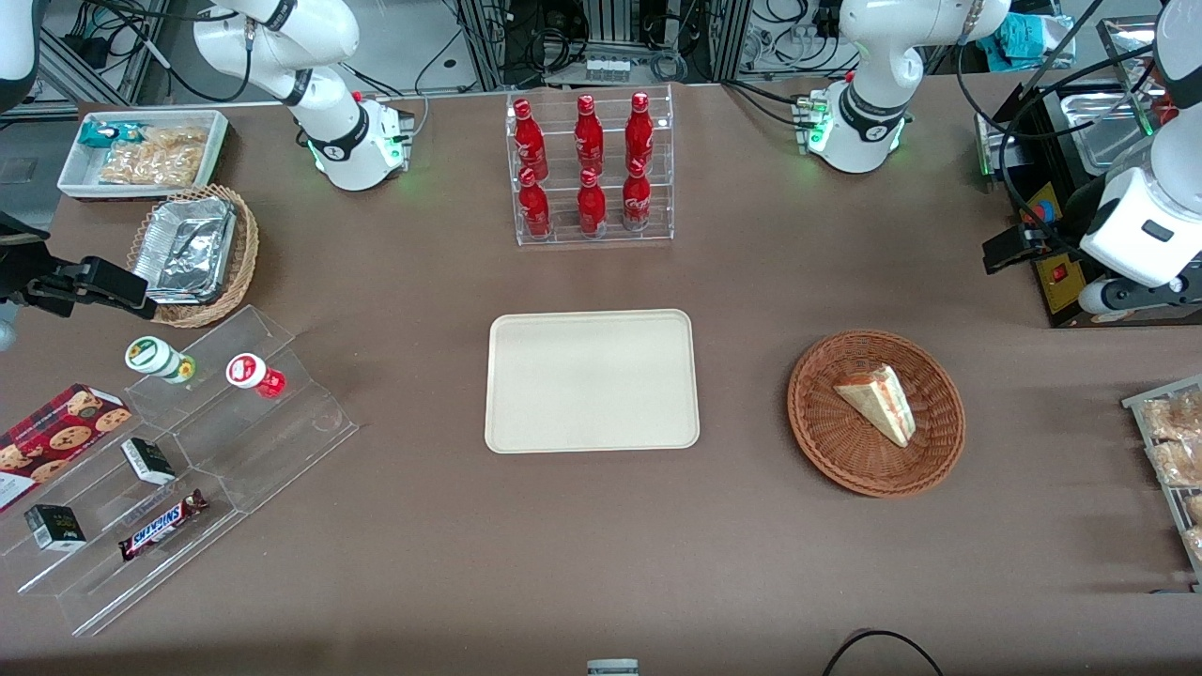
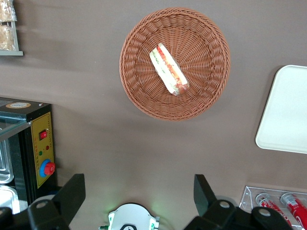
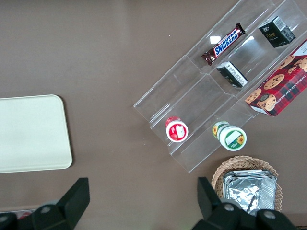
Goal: Place sandwich from basket to tray
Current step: 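Move the left gripper over the sandwich in the wicker basket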
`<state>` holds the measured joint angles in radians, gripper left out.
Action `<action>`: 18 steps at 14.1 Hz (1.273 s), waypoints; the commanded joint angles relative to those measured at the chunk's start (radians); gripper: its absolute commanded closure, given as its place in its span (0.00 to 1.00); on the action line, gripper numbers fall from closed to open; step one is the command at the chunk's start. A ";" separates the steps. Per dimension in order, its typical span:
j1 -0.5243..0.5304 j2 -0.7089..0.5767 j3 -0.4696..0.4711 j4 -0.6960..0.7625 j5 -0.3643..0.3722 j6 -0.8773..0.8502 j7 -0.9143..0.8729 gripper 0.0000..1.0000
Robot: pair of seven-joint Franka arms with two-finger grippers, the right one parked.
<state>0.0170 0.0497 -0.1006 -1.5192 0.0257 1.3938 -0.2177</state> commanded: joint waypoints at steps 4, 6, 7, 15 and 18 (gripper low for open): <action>0.001 0.048 -0.002 -0.004 0.006 0.011 -0.011 0.00; 0.000 0.088 -0.004 -0.010 0.005 0.025 -0.011 0.00; -0.005 0.104 -0.004 -0.028 0.005 0.060 -0.011 0.00; -0.020 0.098 -0.007 -0.465 0.014 0.661 -0.219 0.00; -0.032 0.104 -0.007 -0.570 0.016 0.836 -0.429 0.00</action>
<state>-0.0022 0.1853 -0.1097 -2.0068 0.0257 2.1363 -0.5141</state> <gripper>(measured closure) 0.000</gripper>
